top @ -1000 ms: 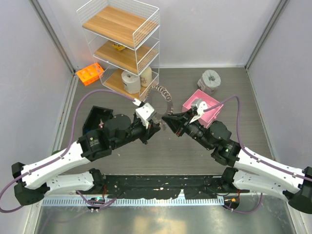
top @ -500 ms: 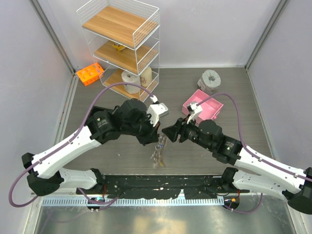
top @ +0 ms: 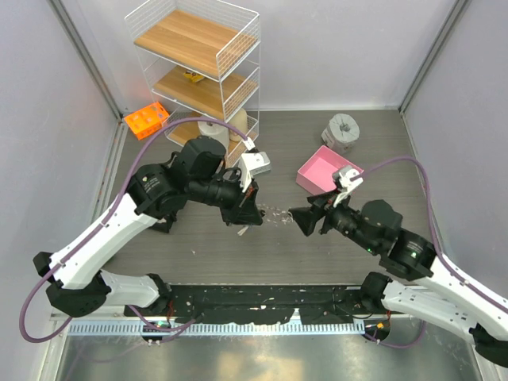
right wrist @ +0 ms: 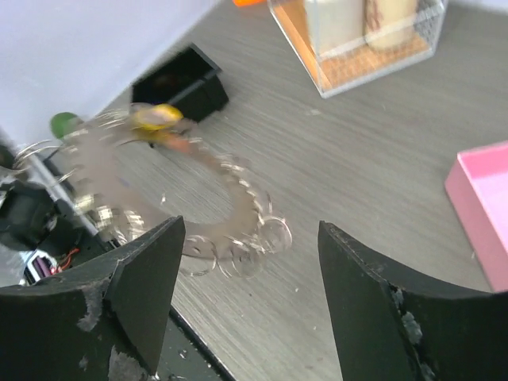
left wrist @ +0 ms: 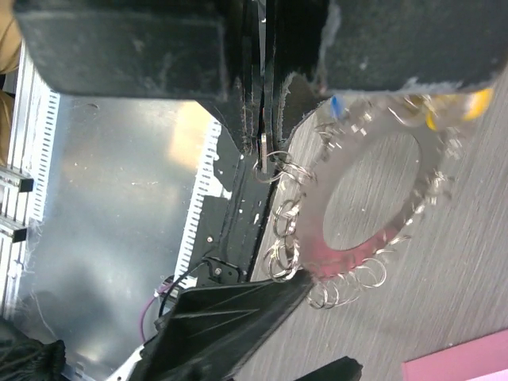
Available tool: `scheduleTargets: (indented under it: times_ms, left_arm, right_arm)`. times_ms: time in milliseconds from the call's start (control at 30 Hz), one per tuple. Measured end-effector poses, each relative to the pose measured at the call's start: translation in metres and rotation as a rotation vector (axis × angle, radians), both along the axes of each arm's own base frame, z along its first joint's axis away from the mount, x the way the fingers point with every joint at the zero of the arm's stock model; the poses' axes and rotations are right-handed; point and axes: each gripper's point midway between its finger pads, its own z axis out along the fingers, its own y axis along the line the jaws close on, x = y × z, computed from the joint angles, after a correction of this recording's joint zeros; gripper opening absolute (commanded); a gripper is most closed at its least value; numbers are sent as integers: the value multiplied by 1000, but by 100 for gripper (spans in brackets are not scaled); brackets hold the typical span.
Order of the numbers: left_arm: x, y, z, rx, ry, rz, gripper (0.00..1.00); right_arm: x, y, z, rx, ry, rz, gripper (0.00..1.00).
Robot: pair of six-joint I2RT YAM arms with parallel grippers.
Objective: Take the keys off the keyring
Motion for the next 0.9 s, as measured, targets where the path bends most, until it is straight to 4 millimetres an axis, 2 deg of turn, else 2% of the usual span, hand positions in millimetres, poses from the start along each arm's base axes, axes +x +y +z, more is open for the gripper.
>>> scheduleTargets:
  times_ms: [33, 67, 133, 233, 267, 400, 500, 733, 900]
  left_arm:
    - [-1, 0, 1, -4, -8, -14, 0]
    - [-2, -1, 2, -11, -17, -28, 0]
    - [-2, -1, 4, -23, -48, -55, 0]
    - [-1, -1, 7, -35, -101, -89, 0]
    - [0, -1, 8, -38, -116, -96, 0]
    - [4, 0, 7, -34, -175, -122, 0]
    - [10, -3, 3, -35, -217, -122, 0]
    - [11, 2, -27, -44, -270, -124, 0]
    - [8, 8, -19, -119, -368, -134, 0]
  right_arm:
    - [-5, -1, 9, 9, -44, 30, 73]
    - [-8, -2, 17, 17, -89, 56, 68]
    - [-17, -2, 34, 34, -188, 120, 63]
    - [-27, 3, 56, 67, -341, 203, 59]
    - [-28, 6, 58, 65, -373, 223, 59]
    - [-29, 20, 54, 34, -459, 296, 59]
    - [-32, 33, 50, 7, -492, 370, 51]
    - [-44, 57, 42, -2, -507, 519, 45]
    - [-46, 64, 40, -6, -522, 556, 45]
